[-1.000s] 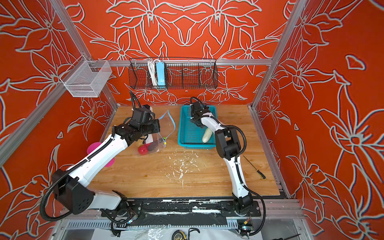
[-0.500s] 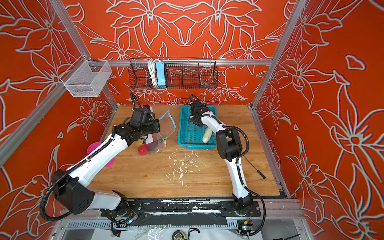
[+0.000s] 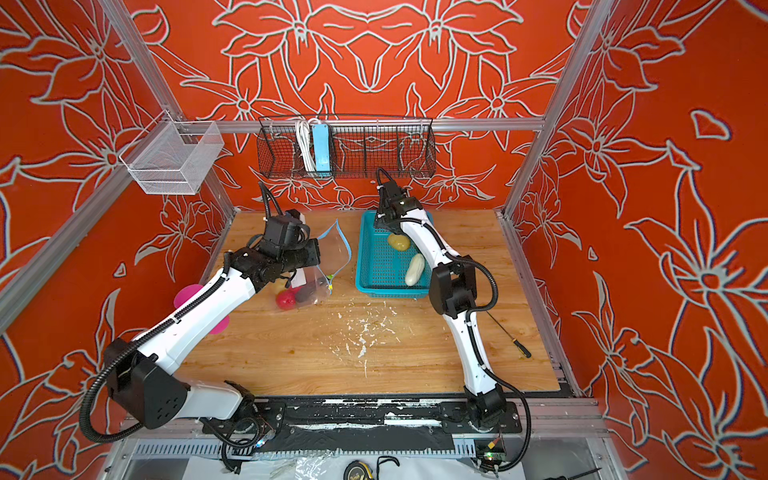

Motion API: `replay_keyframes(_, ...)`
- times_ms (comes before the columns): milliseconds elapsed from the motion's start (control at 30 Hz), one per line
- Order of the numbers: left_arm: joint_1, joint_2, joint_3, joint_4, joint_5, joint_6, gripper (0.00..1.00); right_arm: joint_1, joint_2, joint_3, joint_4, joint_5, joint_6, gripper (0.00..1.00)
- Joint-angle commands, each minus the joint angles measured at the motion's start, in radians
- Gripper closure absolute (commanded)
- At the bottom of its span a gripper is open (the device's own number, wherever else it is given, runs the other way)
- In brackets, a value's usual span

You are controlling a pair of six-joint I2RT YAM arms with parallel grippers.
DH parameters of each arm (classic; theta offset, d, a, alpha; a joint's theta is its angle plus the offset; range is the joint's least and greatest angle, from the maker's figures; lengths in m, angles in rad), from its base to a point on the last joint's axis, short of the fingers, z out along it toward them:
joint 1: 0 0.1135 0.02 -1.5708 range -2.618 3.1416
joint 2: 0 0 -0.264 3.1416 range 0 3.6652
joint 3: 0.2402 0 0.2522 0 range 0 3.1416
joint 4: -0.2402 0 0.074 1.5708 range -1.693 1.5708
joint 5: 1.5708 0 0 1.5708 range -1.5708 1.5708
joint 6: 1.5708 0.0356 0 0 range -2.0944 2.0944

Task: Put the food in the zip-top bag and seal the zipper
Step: 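Close the right gripper on the yellow potato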

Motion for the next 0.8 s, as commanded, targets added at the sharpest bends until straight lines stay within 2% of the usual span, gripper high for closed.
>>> replay_keyframes(0, 0.004, -0.025, 0.008, -0.003, 0.003, -0.01, 1.0, -0.007, 0.059, 0.05, -0.106, 0.069, -0.212, 0.08)
replay_keyframes(100, 0.004, -0.029, 0.003, 0.0, -0.002, -0.01, 1.0, -0.011, 0.064, 0.013, -0.042, 0.038, -0.365, 0.06)
replay_keyframes(167, 0.004, -0.025, 0.003, 0.001, -0.005, -0.012, 1.0, -0.016, 0.07, -0.002, -0.035, 0.051, -0.412, 0.02)
replay_keyframes(233, 0.004, -0.022, 0.005, 0.001, 0.0, -0.012, 1.0, -0.023, 0.074, -0.015, -0.033, 0.073, -0.427, 0.02)
replay_keyframes(333, 0.004, -0.023, 0.004, 0.0, 0.0, -0.012, 1.0, -0.039, 0.076, -0.049, -0.009, 0.022, -0.456, 0.02)
replay_keyframes(533, 0.004, -0.026, 0.002, 0.004, 0.001, -0.014, 1.0, -0.045, 0.095, -0.071, 0.009, -0.004, -0.496, 0.02)
replay_keyframes(767, 0.004, -0.028, -0.001, 0.005, 0.0, -0.017, 1.0, -0.052, 0.152, 0.013, -0.022, -0.061, -0.479, 0.03)
